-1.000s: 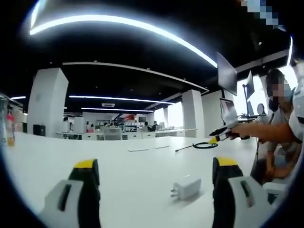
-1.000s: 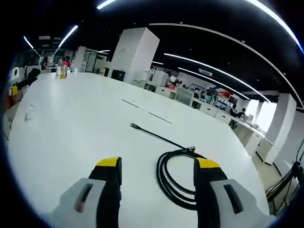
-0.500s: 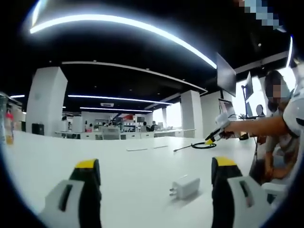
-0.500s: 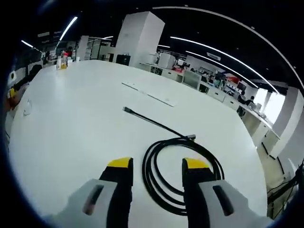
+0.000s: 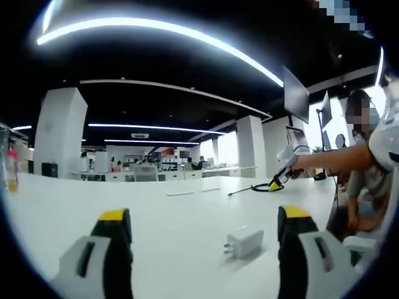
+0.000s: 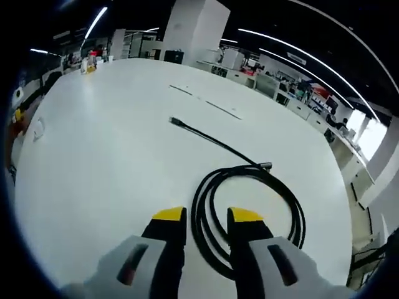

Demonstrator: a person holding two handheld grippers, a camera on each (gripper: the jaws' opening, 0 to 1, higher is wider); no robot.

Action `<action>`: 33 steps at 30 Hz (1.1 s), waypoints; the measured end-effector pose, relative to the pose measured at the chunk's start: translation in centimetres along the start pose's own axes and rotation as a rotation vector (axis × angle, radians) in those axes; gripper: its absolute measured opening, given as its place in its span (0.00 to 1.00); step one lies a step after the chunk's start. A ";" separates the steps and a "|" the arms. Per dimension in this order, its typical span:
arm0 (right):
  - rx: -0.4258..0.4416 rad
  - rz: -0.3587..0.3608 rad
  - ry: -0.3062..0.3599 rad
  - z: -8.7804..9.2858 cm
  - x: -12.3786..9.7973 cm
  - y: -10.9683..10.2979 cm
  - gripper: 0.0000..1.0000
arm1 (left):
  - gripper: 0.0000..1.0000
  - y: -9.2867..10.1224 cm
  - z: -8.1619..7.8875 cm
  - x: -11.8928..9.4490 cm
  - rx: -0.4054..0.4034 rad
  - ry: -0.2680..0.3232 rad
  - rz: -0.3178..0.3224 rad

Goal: Plug the desk Type‑C cable into the charger adapter.

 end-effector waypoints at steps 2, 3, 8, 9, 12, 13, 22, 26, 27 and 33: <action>-0.012 0.000 -0.012 0.0 0.0 0.1 0.23 | 0.97 0.0 0.0 0.0 -0.001 0.000 0.000; -0.013 0.000 -0.012 0.0 0.0 0.1 0.22 | 0.97 0.0 0.0 0.0 -0.001 0.000 0.001; -0.015 -0.017 -0.038 -0.2 0.0 -0.1 0.14 | 0.97 0.0 0.3 -0.1 -0.001 -0.009 0.004; -0.022 -0.019 -0.046 -0.2 0.1 0.0 0.14 | 0.97 0.0 0.3 -0.1 -0.004 -0.009 0.004; -0.025 -0.026 -0.066 -0.3 0.0 -0.1 0.13 | 0.97 0.1 0.6 -0.1 -0.010 -0.017 0.008; -0.027 -0.027 -0.070 -0.3 0.0 -0.2 0.13 | 0.97 0.1 0.6 -0.1 -0.009 -0.019 0.009; -0.012 -0.053 -0.121 0.0 0.2 -0.1 0.08 | 0.98 0.1 0.2 -0.1 0.006 -0.019 0.012; -0.005 -0.063 -0.139 -0.1 0.3 0.2 0.06 | 0.98 0.1 0.2 -0.1 0.010 -0.024 0.014; -0.005 -0.063 -0.141 -0.1 0.3 0.2 0.05 | 0.98 0.1 0.3 -0.1 0.010 -0.025 0.015; 0.010 -0.065 -0.182 0.0 0.1 0.1 0.04 | 0.98 0.3 0.3 -0.1 0.007 -0.029 0.018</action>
Point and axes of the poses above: the point that each gripper's makers call its tool centre point, and the gripper's own axes: x roughly forward along the fingers, y roughly to its right, z roughly out of its underside, the point moved 1 cm from there along -x, roughly backward along the fingers, and after that the axes turned 14 degrees about y, right-handed, at the moved point
